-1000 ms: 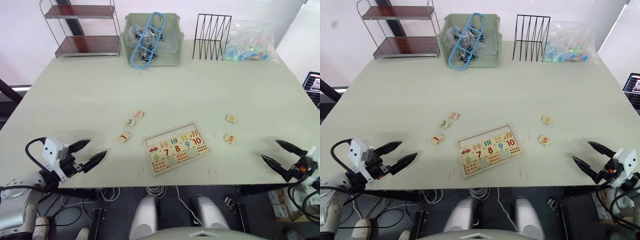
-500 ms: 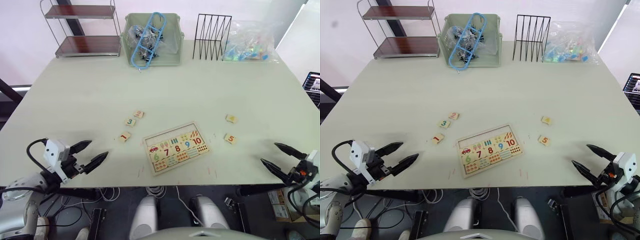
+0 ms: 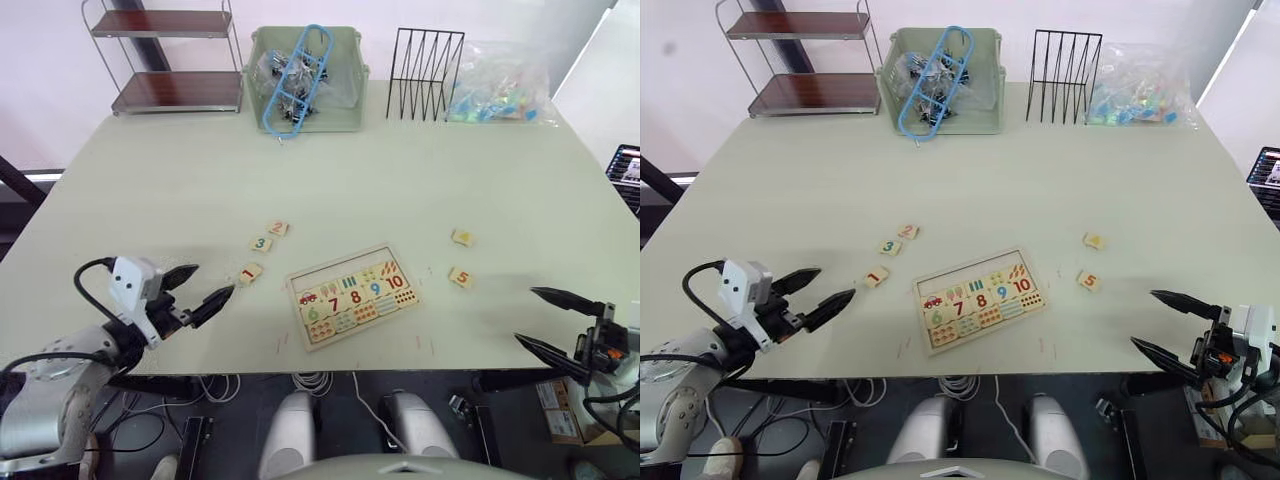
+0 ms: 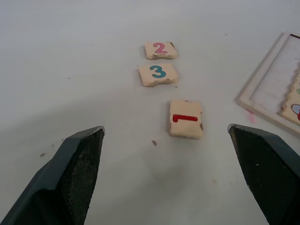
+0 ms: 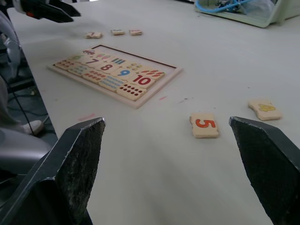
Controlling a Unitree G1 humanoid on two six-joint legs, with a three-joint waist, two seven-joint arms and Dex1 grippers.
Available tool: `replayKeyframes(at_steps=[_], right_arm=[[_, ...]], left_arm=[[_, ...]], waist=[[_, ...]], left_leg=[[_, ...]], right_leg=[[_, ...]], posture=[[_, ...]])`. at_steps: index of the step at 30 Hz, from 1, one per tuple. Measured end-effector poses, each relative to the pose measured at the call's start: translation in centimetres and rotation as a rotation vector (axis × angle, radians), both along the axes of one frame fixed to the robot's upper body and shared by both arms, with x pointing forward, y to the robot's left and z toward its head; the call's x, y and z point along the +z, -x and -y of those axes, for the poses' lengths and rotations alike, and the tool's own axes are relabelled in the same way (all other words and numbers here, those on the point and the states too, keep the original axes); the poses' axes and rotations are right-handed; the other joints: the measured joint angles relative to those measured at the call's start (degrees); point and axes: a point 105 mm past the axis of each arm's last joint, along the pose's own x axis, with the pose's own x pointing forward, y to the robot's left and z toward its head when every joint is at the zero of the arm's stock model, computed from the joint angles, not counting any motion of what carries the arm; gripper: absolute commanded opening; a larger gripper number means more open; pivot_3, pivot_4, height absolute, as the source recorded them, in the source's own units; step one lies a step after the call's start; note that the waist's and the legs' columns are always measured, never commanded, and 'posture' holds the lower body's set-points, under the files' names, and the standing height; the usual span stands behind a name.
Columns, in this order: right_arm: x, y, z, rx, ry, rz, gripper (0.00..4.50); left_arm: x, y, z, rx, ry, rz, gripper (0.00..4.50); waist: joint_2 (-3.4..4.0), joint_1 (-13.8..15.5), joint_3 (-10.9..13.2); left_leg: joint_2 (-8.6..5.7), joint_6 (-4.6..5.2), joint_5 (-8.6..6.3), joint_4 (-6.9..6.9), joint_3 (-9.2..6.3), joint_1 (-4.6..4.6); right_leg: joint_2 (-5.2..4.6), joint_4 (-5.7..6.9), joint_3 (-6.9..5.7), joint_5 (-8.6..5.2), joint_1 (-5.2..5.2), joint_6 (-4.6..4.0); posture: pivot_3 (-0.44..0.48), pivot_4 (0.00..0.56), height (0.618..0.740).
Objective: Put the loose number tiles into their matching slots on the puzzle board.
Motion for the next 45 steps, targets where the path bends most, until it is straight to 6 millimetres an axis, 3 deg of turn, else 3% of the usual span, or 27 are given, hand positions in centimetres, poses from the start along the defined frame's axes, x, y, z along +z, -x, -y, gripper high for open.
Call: replayKeyframes(at_steps=[15, 27, 30, 35, 37, 45], right_arm=[[0.4, -0.4, -0.3, 0.061, 0.011, 0.026, 4.44], [0.3, -0.8, 0.1, 0.068, 0.024, 0.038, 4.44], [0.2, -0.8, 0.0, 0.071, 0.026, 0.042, 4.5], [0.2, -0.7, 0.0, 0.079, 0.03, 0.045, 4.5], [0.2, -0.7, -0.1, 0.081, 0.029, 0.044, 4.5], [0.2, -0.9, -0.6, 0.092, 0.018, 0.053, 4.5]], left_arm=[[-2.1, -1.5, 3.2, 0.042, -0.122, -0.093, 4.5], [-2.3, -2.1, 3.6, 0.035, -0.152, -0.101, 4.5], [-2.5, -2.2, 3.5, 0.031, -0.148, -0.103, 3.61], [-2.6, -2.2, 3.2, 0.031, -0.149, -0.098, 1.1], [-2.6, -2.2, 3.2, 0.031, -0.151, -0.097, 0.9], [-2.0, -1.8, 3.1, -0.013, -0.194, -0.116, 0.9]], waist=[[0.0, 0.0, 0.0], [0.37, 0.1, -0.2], [0.49, 0.1, -0.3], [0.55, 0.1, -0.3], [0.58, 0.0, -0.3], [0.59, -0.1, -0.3]], left_leg=[[-0.02, 0.0, 0.0, 0.01, -0.05, 0.0], [-0.05, 0.0, 0.0, 0.03, -0.07, 0.04], [-0.05, 0.0, 0.0, 0.03, -0.07, 0.05], [-0.05, 0.0, 0.0, 0.03, -0.06, 0.05], [-0.05, 0.0, 0.0, 0.03, -0.06, 0.05], [-0.04, 0.0, 0.0, 0.02, -0.07, 0.04]], right_leg=[[0.04, 0.01, 0.0, 0.0, 0.01, -0.01], [0.04, 0.02, 0.0, 0.0, 0.08, 0.0], [0.04, 0.02, 0.0, 0.0, 0.08, 0.0], [0.04, 0.02, 0.01, 0.0, 0.08, 0.0], [0.04, 0.02, 0.01, 0.0, 0.08, 0.0], [0.05, 0.02, 0.01, 0.0, 0.06, 0.0]], posture=[[0.0, 0.15, 0.74], [0.0, 0.15, 0.74], [0.0, 0.15, 0.74], [0.0, 0.15, 0.74], [0.0, 0.15, 0.74], [0.0, 0.15, 0.74]])
